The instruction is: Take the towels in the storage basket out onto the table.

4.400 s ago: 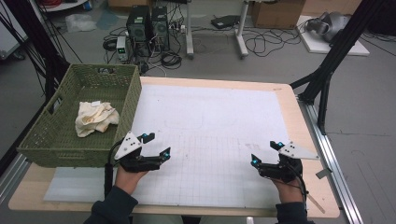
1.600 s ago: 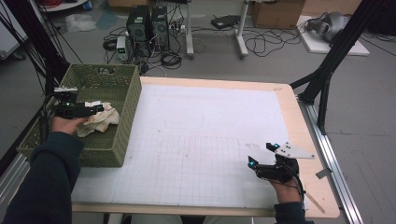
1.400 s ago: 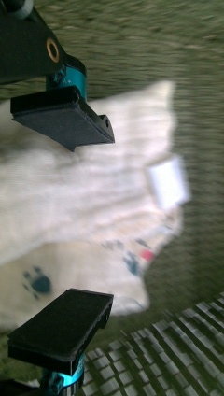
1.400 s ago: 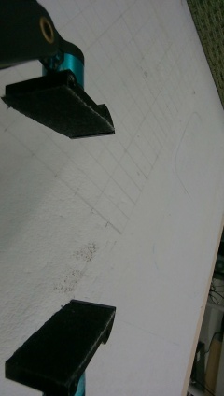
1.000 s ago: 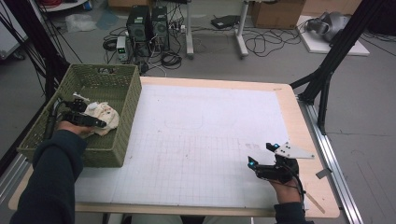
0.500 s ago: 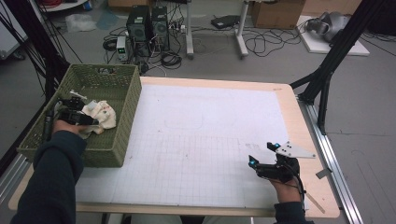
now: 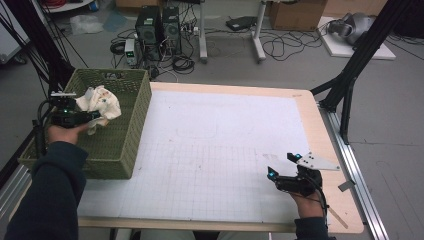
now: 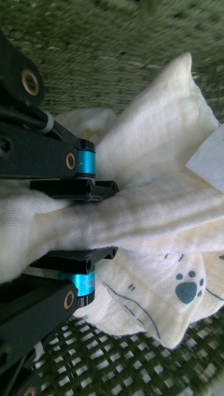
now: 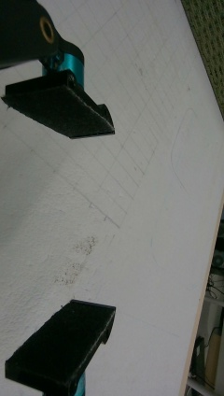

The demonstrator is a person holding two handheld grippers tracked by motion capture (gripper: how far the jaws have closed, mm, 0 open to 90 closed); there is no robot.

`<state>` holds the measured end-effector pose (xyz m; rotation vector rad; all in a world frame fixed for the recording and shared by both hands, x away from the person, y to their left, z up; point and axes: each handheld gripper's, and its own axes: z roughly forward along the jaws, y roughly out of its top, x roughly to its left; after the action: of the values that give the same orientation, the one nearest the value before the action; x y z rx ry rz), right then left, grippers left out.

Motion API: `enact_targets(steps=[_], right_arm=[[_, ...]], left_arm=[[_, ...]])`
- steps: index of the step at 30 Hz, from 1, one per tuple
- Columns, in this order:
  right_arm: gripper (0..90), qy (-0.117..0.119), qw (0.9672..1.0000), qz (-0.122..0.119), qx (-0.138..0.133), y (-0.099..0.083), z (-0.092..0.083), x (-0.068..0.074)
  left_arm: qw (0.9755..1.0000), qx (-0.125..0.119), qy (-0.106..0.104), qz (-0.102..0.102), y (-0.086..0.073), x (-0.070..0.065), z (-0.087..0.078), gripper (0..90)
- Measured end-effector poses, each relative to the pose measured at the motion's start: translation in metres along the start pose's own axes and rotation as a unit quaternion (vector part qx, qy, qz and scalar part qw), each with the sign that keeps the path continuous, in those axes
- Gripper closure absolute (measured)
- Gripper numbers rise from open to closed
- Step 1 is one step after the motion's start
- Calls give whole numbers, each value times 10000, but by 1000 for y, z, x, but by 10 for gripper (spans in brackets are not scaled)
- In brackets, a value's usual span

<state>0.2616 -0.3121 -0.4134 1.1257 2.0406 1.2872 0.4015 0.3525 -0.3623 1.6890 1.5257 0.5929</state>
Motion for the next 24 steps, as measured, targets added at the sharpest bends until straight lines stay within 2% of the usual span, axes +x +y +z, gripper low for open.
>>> enact_targets(steps=[1, 2, 4, 5, 6, 9, 10, 11, 12, 13, 16, 18, 19, 20, 21, 22, 23, 24], right_arm=[[109, 4, 10000, -33, -20, 0, 1, -1], [109, 2, 10000, -45, -27, 0, 1, -1], [109, 26, 10000, -40, -10, 1, 2, 0], [109, 23, 10000, -45, -10, 1, 3, 0], [109, 25, 10000, -74, -20, 1, 3, 0], [109, 48, 10000, -77, 1, 1, 4, 1], [109, 52, 9999, -95, -19, 2, 4, 1], [109, 51, 10000, -77, -23, 2, 4, 1], [109, 44, 10000, -84, -27, 2, 4, 1], [109, 44, 10000, -84, -27, 2, 4, 1], [109, 37, 10000, -86, -29, 3, 4, 3], [109, 35, 9999, -107, -36, 3, 4, 3], [109, 37, 9999, -92, -32, 3, 4, 3], [109, 34, 9999, -100, -30, 3, 4, 3], [109, 34, 9999, -100, -30, 3, 4, 3], [109, 48, 9999, -90, -28, 3, 4, 3], [109, 47, 9999, -92, -37, 3, 3, 3], [109, 53, 9999, -84, -38, 3, 3, 3]], left_arm=[[9999, -106, -40, 32, 1, 0, -3, 717], [9999, -106, -40, 32, 1, 0, -3, 717], [9988, -454, -145, 128, 3, -3, -14, 717], [9988, -454, -145, 128, 3, -3, -14, 717], [9977, -621, -189, 185, 4, -6, -21, 717], [9966, -751, -229, 251, 4, -8, -25, 716], [9948, -927, -309, 271, 5, -11, -30, 716], [9948, -927, -309, 271, 5, -11, -30, 716], [9921, -1149, -448, 235, 6, -14, -35, 717], [9921, -1149, -448, 235, 6, -14, -35, 716], [9890, -1288, -660, 287, 8, -24, -38, 716], [9859, -1414, -796, 411, 9, -35, -40, 716], [9859, -1414, -796, 411, 9, -35, -40, 716], [9843, -1481, -854, 448, 10, -39, -42, 716], [9815, -1605, -919, 495, 11, -44, -44, 716], [9769, -1785, -1036, 549, 13, -52, -47, 716], [9755, -1834, -1068, 578, 13, -56, -48, 717], [9755, -1834, -1068, 578, 13, -56, -48, 716]])
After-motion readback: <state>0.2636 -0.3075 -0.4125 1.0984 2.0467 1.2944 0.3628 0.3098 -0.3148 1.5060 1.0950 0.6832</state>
